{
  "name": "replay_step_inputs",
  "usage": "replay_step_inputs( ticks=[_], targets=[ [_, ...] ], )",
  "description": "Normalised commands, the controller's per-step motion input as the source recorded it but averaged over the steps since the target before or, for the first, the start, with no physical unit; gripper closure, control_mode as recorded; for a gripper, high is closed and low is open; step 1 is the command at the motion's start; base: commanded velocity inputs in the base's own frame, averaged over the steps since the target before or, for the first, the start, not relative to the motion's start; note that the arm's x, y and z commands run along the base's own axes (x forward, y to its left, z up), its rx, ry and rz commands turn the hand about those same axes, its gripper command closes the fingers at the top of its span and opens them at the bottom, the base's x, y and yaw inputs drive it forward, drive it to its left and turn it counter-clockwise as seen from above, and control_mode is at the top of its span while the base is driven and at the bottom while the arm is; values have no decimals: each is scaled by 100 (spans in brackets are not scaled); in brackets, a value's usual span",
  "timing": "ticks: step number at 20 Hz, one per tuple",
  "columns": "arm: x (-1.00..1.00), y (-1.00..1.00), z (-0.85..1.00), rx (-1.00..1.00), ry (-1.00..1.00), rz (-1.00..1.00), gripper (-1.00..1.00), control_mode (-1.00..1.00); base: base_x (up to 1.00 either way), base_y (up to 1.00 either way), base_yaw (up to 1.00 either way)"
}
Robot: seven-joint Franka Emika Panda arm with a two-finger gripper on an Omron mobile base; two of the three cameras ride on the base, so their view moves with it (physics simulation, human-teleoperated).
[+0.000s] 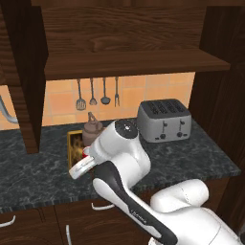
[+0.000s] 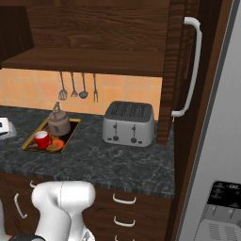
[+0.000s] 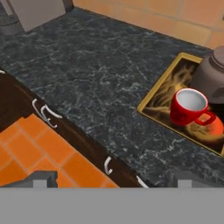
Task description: Pick the kettle from the counter and place it on the tray. Then pick the mug from the cabinet and place it on the tray. Then close the cabinet doors.
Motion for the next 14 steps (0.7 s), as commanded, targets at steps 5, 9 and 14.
replay_step_inputs(
  ticks=[5,9,14],
  targets=[
    [-31,6,0,-2,-18,1,-100,-100,0,0,0],
    [-20,16,0,-2,-29,0,100,-100,0,0,0],
    [-31,1,0,-13,-30,0,100,-100,0,0,0]
  ],
)
